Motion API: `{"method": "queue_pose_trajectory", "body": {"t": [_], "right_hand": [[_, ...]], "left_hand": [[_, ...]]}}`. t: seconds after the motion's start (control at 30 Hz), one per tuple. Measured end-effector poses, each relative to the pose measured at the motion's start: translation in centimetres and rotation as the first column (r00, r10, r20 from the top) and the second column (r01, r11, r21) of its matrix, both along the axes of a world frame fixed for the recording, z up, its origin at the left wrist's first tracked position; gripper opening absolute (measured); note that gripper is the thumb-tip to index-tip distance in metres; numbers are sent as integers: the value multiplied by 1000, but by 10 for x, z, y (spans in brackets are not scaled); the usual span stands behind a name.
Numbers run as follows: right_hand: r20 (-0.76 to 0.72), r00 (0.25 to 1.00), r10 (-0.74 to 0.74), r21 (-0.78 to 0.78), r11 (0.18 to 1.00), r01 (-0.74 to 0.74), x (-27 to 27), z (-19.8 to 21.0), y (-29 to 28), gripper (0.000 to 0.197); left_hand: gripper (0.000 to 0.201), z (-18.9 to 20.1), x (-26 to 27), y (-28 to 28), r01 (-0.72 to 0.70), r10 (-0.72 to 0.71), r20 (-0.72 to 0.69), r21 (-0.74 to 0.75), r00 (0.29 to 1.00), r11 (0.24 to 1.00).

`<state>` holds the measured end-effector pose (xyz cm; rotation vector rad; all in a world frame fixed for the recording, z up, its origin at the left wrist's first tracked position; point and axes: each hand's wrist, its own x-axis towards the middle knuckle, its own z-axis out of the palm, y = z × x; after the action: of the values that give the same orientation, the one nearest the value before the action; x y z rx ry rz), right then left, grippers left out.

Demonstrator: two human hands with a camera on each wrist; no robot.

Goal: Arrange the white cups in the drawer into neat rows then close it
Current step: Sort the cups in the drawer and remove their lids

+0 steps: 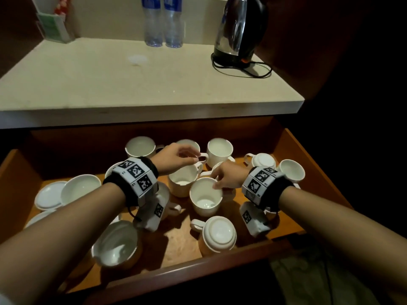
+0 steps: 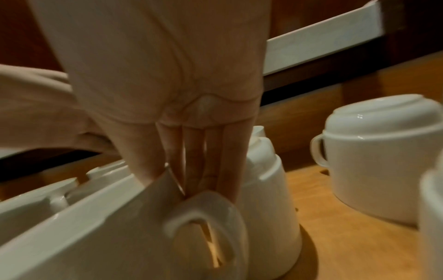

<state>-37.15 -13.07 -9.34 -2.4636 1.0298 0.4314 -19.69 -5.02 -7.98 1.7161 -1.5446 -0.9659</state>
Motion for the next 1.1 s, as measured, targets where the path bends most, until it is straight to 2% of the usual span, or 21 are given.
{"method": "queue_pose_trajectory", "body": {"t": [0.07, 0.13, 0.33, 0.4, 0.5, 0.57, 0.7, 0.77, 0.83, 1.0, 1.1], "right_hand": [[-53, 995, 89, -31, 995, -90, 0, 0, -2, 34], [-39, 988, 149, -39, 988, -150, -2, -2, -6, 35], [-7, 976, 219, 18, 976, -218, -4, 0, -20, 32], [110, 979, 173, 29, 984, -177, -8, 7, -27, 24], [266, 964, 24, -29, 999, -17, -13, 12, -43, 18], [199, 979, 45, -71, 997, -31, -13, 10, -53, 28], [21, 978, 208, -96, 974, -205, -11, 2, -55, 63], [-79, 953, 294, -187, 934, -304, -10, -1, -51, 69], [-144, 929, 340, -206, 909, -364, -10, -4, -51, 73], [-108, 929, 354, -177, 913, -368, -7, -5, -56, 68], [-64, 944, 323, -156, 931, -329, -9, -3, -60, 69]], "left_hand": [[23, -3, -2, -8, -49, 48, -25, -14, 999, 999], [24, -6, -7, -16, -82, 81, -41, -11, 996, 997], [28, -9, -23, -40, -84, 85, -10, 8, 996, 996], [31, -10, -27, -46, -101, 101, -16, 37, 995, 994], [34, -14, -33, -53, -126, 129, -47, 65, 991, 990], [34, -17, -37, -57, -145, 149, -40, 96, 988, 985], [35, -21, -42, -62, -226, 246, -117, 162, 962, 961], [38, -22, -41, -63, -261, 290, -147, 188, 946, 947], [38, -23, -40, -65, -274, 307, -148, 207, 940, 939], [32, -24, -37, -66, -285, 324, -155, 231, 933, 930], [22, -23, -35, -65, -296, 335, -159, 223, 929, 929]]}}
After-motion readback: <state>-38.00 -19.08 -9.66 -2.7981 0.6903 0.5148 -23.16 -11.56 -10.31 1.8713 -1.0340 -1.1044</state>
